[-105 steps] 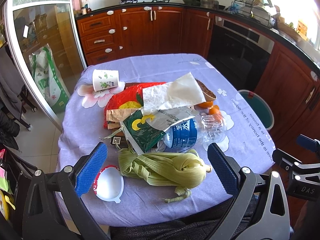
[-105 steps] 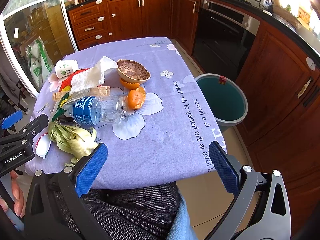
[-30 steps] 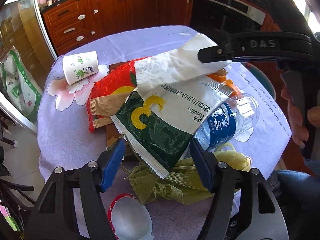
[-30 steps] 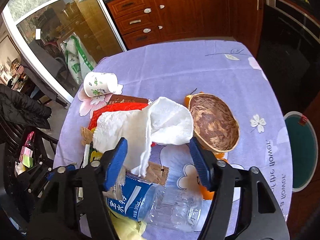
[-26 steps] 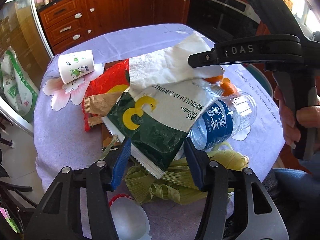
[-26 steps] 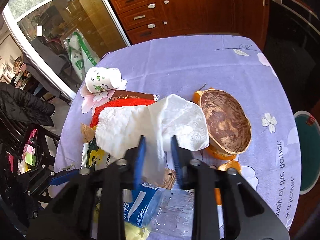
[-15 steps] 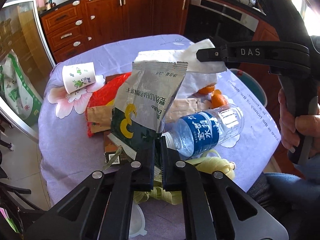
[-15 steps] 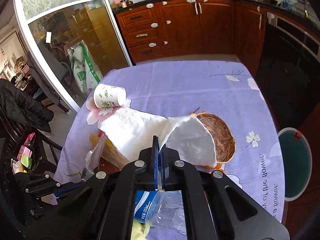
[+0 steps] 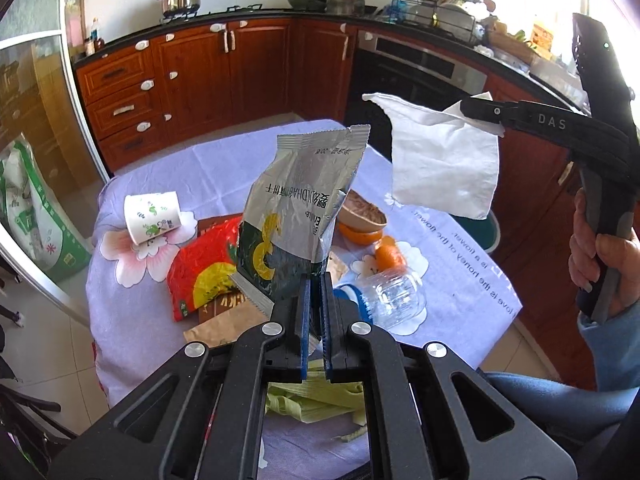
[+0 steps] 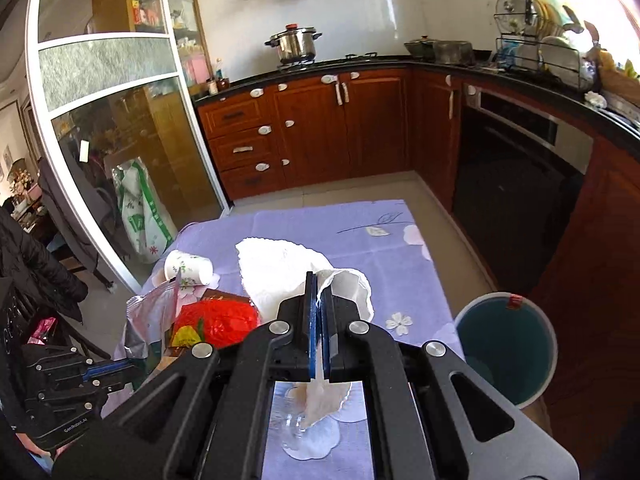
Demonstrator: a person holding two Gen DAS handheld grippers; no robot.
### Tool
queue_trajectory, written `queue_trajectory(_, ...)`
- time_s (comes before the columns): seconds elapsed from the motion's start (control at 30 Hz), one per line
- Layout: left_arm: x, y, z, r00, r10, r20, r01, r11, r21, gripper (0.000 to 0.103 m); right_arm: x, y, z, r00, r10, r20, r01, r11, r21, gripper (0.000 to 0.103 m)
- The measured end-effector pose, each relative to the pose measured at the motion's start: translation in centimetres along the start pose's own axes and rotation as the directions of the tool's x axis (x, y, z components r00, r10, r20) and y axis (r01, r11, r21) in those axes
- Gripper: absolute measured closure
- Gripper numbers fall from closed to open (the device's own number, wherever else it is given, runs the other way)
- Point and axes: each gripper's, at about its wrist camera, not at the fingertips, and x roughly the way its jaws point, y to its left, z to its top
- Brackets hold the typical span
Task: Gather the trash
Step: 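Lift the green snack packet with the left gripper toward the teal bin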
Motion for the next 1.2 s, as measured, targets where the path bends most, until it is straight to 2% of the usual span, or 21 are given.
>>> queue_trajectory(0.23, 1.8, -4.7, 3.8, 0.995, -0.104, -0.002, 0.104, 0.992, 0.073, 0.098, -2.0, -7.8, -0.2, 0.99, -0.139, 0.005, 0.138, 0.987, 0.085, 0.101)
queue_trajectory(0.43, 5.8, -9.3, 6.8, 0.979, -0.195, -0.053, 0.201, 0.971, 0.129, 0.098, -0.2, -14.2, -1.9, 0.976, -0.206, -0.064, 0.213, 0.965, 0.154, 0.101)
queue_trajectory(0.7, 12.3, -14.8, 9.6, 0.961, -0.227, -0.159, 0.257, 0.946, 0.197, 0.097, 5.5, -21.3, -5.2, 0.966, -0.169, -0.195, 0.218, 0.939, 0.267, 0.101)
queue_trajectory(0.9, 16.0, -17.5, 11.3, 0.945, -0.244, -0.218, 0.291, 0.932, 0.216, 0.097, 8.6, -24.2, -6.9, 0.954, -0.134, -0.268, 0.216, 0.927, 0.306, 0.097)
queue_trajectory(0.97, 17.1, -18.3, 11.7, 0.94, -0.245, -0.239, 0.299, 0.928, 0.223, 0.097, 9.1, -24.9, -7.2, 0.953, -0.126, -0.277, 0.213, 0.926, 0.311, 0.091)
queue_trajectory(1.03, 18.3, -19.1, 12.1, 0.936, -0.243, -0.256, 0.304, 0.924, 0.233, 0.097, 9.3, -25.3, -7.3, 0.953, -0.127, -0.274, 0.215, 0.923, 0.318, 0.051)
queue_trajectory(1.1, 19.4, -19.7, 12.3, 0.931, -0.245, -0.272, 0.311, 0.92, 0.238, 0.097, 9.2, -25.6, -7.3, 0.954, -0.138, -0.265, 0.222, 0.922, 0.318, 0.04)
queue_trajectory(1.2, 20.6, -20.6, 12.4, 0.922, -0.252, -0.295, 0.327, 0.914, 0.24, 0.097, 8.9, -26.2, -7.3, 0.954, -0.146, -0.263, 0.231, 0.915, 0.332, 0.03)
